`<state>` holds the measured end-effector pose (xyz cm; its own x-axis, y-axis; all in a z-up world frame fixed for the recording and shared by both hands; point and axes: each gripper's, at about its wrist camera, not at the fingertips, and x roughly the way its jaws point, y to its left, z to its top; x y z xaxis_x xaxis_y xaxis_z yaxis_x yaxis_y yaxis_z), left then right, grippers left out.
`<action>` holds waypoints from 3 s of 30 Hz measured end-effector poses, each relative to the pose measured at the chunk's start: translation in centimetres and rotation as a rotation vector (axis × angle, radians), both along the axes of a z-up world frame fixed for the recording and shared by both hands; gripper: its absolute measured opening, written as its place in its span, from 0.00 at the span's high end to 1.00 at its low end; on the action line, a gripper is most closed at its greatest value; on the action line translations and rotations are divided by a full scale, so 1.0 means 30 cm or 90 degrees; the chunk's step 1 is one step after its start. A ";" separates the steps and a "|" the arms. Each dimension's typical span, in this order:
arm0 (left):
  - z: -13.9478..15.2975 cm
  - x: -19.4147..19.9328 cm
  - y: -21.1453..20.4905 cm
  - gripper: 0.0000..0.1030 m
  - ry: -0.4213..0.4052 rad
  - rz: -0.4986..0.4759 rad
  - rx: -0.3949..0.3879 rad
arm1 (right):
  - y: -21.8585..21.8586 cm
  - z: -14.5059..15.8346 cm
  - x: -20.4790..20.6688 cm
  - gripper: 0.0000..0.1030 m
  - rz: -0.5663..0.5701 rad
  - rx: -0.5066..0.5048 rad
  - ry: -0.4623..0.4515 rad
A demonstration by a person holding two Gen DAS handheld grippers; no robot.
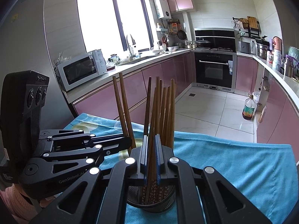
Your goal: Organize utensils
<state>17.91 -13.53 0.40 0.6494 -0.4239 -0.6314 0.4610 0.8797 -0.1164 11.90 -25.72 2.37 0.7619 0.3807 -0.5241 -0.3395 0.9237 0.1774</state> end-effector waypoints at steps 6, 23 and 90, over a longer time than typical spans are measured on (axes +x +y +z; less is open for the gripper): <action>-0.012 0.000 0.003 0.90 0.006 0.000 -0.004 | -0.001 0.000 -0.006 0.93 0.001 0.001 0.001; -0.007 -0.116 0.110 0.35 -0.051 0.061 -0.012 | -0.005 -0.030 -0.056 0.56 -0.012 -0.003 -0.003; -0.006 -0.608 0.424 0.05 -0.299 0.232 -0.032 | 0.065 -0.102 -0.435 0.06 -0.116 -0.033 -0.192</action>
